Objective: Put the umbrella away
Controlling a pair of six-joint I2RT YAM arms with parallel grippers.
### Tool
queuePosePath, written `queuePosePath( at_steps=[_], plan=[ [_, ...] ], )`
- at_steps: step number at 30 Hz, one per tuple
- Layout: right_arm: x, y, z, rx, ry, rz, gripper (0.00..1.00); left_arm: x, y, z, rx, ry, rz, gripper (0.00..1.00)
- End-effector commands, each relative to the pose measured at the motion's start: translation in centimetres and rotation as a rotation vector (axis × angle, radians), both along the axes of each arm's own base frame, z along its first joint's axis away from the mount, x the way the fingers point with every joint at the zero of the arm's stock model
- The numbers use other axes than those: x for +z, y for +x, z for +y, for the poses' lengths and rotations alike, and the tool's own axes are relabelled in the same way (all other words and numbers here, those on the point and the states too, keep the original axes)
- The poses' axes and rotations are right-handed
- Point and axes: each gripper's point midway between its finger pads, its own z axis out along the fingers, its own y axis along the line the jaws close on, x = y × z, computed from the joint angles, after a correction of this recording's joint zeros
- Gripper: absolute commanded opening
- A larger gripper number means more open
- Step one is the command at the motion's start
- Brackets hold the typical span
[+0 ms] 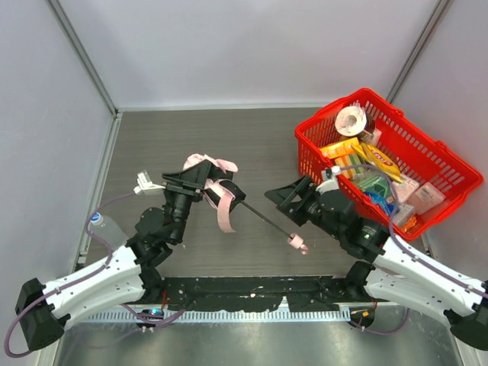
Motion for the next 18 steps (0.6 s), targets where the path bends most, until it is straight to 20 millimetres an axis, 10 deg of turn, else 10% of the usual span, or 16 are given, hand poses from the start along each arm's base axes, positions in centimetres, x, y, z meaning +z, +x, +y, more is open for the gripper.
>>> queuePosePath(
  at_steps=[1, 6, 18],
  plan=[
    [0.4, -3.6, 5.3, 0.243, 0.325, 0.254, 0.81, 6.2, -0.6, 1.0, -0.028, -0.292, -0.119, 0.0],
    [3.2, -4.4, 7.3, 0.33, 0.663, 0.398, 0.82, 6.7, -0.1, 0.2, -0.048, -0.345, -0.147, 0.0],
    [2.5, -4.8, 8.0, 0.297, 0.748, 0.607, 0.81, 8.1, 1.0, -2.6, -0.106, -0.418, -0.222, 0.0]
  ],
)
